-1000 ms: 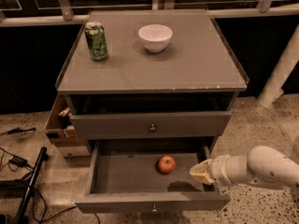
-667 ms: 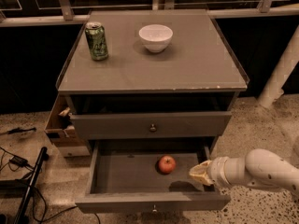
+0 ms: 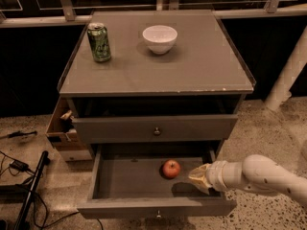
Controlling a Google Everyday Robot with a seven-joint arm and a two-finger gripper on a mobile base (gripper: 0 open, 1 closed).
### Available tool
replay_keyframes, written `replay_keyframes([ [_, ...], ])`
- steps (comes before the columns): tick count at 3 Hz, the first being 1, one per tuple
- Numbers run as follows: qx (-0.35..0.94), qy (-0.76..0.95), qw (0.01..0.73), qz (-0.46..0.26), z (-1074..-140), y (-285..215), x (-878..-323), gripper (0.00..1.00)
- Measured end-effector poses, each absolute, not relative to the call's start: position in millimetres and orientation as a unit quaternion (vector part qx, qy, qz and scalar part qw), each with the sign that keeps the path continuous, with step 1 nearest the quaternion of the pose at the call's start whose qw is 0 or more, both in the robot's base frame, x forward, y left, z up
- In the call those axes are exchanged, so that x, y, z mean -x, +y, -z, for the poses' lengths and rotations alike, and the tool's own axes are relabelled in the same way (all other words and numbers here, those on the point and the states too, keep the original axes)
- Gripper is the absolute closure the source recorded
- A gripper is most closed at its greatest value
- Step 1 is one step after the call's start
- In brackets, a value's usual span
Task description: Pick apple from middle drawer and place on counter
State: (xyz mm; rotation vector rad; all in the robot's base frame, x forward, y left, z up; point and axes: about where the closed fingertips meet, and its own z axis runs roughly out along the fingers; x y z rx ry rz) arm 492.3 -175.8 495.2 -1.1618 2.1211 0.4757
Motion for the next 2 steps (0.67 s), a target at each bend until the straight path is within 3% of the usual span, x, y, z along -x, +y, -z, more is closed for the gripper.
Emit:
replay_keyframes([
  [1, 0.449, 0.804, 0.342, -0.186, -484.6, -167.5, -504.7, 0.39],
  [2, 0.452, 0.797, 0.352, -0.192, -472.9, -160.2, -515.5, 0.29],
])
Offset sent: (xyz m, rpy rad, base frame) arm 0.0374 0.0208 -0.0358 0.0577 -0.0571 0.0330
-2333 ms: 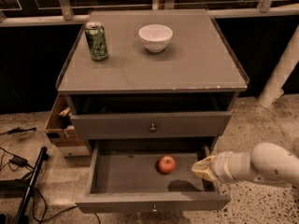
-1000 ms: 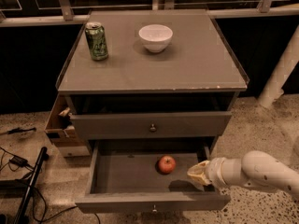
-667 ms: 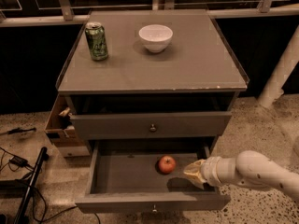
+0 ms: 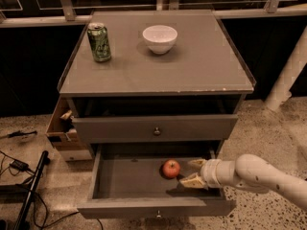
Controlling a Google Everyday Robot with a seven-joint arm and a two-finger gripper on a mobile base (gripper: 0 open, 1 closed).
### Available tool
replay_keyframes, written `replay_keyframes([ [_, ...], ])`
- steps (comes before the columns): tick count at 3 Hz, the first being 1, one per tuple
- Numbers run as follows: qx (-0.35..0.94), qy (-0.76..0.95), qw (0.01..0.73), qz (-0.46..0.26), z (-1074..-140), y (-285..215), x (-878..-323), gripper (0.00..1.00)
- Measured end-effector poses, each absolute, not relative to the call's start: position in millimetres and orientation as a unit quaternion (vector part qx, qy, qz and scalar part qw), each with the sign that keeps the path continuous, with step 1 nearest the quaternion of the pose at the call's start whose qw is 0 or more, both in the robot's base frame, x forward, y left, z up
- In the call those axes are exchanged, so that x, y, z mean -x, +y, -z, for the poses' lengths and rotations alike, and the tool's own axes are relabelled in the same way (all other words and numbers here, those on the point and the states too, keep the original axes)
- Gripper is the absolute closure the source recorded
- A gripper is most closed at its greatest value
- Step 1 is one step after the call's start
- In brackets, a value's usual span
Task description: Pick apple from middle drawer and place on counter
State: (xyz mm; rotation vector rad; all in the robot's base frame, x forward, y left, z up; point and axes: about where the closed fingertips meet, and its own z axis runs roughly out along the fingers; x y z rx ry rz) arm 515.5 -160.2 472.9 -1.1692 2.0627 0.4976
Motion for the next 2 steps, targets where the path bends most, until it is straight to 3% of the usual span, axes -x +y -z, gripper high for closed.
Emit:
replay_keyframes([
  [2, 0.453, 0.789, 0.361, -0.203, -450.8, -151.5, -529.2, 0.25],
])
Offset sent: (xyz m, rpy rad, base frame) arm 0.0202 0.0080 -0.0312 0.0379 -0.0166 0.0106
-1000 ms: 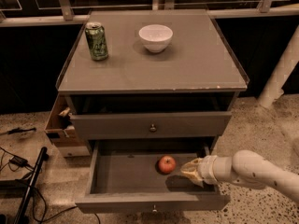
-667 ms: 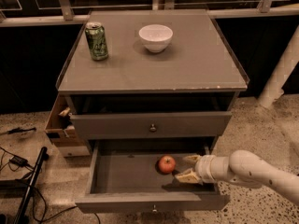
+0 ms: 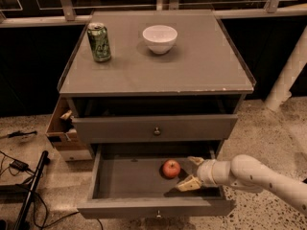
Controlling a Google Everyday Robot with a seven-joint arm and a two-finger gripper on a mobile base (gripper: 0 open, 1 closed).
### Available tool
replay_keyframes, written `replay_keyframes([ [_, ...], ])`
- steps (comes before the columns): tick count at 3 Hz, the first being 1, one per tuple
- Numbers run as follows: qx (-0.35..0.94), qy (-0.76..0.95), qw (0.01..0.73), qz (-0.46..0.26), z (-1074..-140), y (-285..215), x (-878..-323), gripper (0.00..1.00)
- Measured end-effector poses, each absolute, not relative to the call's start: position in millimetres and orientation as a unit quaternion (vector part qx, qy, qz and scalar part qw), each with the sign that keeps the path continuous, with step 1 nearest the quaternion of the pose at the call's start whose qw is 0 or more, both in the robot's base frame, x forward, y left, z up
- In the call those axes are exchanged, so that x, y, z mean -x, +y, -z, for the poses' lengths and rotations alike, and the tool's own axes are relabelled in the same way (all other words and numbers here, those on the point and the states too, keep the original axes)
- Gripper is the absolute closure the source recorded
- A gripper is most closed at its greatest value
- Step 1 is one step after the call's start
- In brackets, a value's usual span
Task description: Pick apple from middle drawer and place on counter
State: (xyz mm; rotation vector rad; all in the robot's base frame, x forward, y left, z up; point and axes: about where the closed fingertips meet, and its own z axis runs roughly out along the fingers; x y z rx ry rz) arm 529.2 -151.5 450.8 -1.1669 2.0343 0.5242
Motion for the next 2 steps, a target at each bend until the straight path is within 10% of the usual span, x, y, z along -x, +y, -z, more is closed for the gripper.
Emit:
replay_keyframes([
  [2, 0.445, 0.783, 0.376, -0.217, -413.0, -138.6, -550.1, 0.22],
])
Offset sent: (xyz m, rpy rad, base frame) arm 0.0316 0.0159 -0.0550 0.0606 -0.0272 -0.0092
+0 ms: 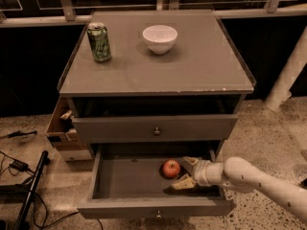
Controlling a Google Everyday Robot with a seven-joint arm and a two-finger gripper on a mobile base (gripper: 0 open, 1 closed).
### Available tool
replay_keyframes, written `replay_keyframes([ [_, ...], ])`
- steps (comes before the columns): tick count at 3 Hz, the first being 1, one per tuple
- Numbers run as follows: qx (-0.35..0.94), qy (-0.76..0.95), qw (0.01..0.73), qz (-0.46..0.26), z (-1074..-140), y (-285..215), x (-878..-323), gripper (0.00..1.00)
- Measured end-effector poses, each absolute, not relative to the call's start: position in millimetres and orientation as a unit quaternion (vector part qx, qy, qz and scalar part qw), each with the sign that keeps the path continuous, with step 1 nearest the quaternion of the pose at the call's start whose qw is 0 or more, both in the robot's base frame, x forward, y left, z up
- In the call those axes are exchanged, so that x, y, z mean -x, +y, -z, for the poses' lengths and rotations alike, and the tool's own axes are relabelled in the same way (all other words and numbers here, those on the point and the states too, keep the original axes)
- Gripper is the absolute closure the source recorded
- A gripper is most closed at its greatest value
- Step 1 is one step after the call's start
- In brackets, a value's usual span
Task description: Pick apple from middle drawer and place on counter
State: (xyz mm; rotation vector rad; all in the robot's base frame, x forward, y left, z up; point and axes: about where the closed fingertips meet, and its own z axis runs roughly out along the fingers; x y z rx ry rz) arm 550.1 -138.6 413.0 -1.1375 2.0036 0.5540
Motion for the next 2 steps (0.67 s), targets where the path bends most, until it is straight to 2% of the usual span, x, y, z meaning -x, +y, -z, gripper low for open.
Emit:
replay_keyframes([
  [2, 0.451, 0.775, 0.377, -0.232, -383.6, -122.9, -562.9, 0.19],
])
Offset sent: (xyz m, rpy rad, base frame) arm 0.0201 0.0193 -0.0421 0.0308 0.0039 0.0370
